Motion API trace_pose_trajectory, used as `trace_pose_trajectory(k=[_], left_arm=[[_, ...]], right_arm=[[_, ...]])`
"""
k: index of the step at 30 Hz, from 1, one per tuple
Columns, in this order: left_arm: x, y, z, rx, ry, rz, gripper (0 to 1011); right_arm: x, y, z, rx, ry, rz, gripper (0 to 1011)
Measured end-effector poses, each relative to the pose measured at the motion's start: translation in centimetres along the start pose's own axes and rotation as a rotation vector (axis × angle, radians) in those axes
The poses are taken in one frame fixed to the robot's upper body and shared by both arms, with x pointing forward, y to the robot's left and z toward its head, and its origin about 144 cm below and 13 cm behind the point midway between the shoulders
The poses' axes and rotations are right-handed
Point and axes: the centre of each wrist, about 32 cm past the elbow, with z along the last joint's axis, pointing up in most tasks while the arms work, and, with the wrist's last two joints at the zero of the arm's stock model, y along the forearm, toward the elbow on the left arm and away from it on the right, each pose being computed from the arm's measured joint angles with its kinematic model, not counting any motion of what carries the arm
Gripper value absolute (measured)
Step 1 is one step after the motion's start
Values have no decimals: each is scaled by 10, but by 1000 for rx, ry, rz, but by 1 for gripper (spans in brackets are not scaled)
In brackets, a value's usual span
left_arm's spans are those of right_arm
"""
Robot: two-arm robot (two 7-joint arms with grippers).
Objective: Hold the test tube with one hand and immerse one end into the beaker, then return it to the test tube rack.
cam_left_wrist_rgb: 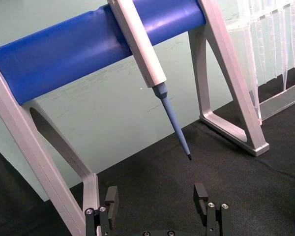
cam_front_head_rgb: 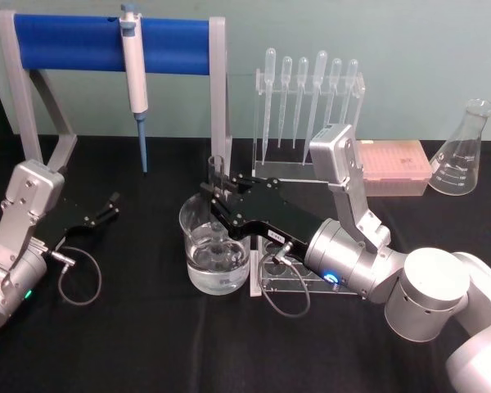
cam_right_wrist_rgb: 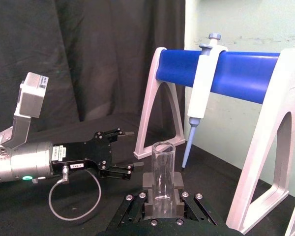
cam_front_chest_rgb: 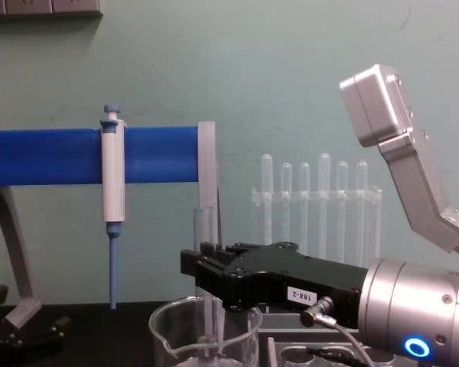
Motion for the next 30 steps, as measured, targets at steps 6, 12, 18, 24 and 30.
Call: trace_pose_trajectory(k=[6,12,18,24,30], left_arm=[[0,0,0,0,0,0,1000],[0,0,0,0,0,0,1000],[0,0,0,0,0,0,1000],[0,0,0,0,0,0,1000],[0,0,0,0,0,0,1000]], right_arm=[[0,0,0,0,0,0,224],[0,0,0,0,0,0,224],[0,0,0,0,0,0,224],[0,0,0,0,0,0,224],[0,0,0,0,0,0,224]])
